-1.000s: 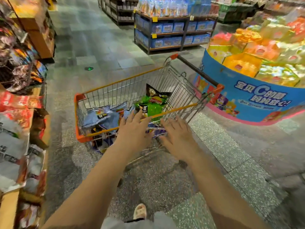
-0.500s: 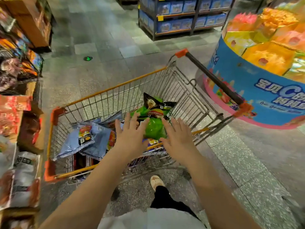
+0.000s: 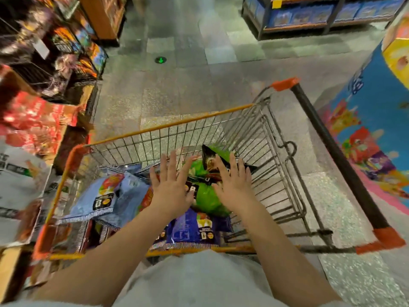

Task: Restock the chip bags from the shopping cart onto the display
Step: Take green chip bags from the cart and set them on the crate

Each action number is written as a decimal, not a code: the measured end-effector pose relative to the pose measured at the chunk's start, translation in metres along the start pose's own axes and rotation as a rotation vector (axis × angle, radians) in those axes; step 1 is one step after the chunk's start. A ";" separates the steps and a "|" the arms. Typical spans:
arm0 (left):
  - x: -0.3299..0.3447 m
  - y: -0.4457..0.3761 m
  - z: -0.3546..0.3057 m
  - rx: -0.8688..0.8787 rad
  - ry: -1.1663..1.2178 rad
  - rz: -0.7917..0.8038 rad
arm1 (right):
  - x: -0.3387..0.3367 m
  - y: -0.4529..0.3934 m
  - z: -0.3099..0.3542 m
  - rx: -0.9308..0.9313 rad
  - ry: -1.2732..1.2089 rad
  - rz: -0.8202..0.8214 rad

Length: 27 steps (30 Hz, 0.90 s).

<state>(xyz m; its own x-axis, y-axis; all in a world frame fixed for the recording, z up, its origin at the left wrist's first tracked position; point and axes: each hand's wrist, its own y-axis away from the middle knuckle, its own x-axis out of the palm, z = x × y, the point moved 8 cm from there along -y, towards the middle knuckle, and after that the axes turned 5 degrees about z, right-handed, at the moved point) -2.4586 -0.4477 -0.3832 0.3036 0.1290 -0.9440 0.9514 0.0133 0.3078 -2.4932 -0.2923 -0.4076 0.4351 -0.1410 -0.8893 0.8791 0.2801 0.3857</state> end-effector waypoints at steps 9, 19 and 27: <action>0.007 -0.036 0.003 -0.045 -0.019 0.000 | 0.027 -0.070 -0.030 0.005 -0.018 0.168; 0.005 -0.062 0.004 -0.062 -0.044 -0.047 | 0.040 -0.130 -0.055 0.057 0.077 0.190; 0.022 -0.053 0.037 -0.143 -0.083 -0.073 | 0.052 -0.152 -0.050 0.056 0.213 0.096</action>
<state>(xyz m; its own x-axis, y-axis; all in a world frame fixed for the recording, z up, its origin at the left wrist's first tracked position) -2.5001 -0.4821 -0.4249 0.2426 0.0401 -0.9693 0.9557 0.1615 0.2459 -2.6135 -0.2945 -0.5247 0.4716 0.0890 -0.8773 0.8476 0.2286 0.4788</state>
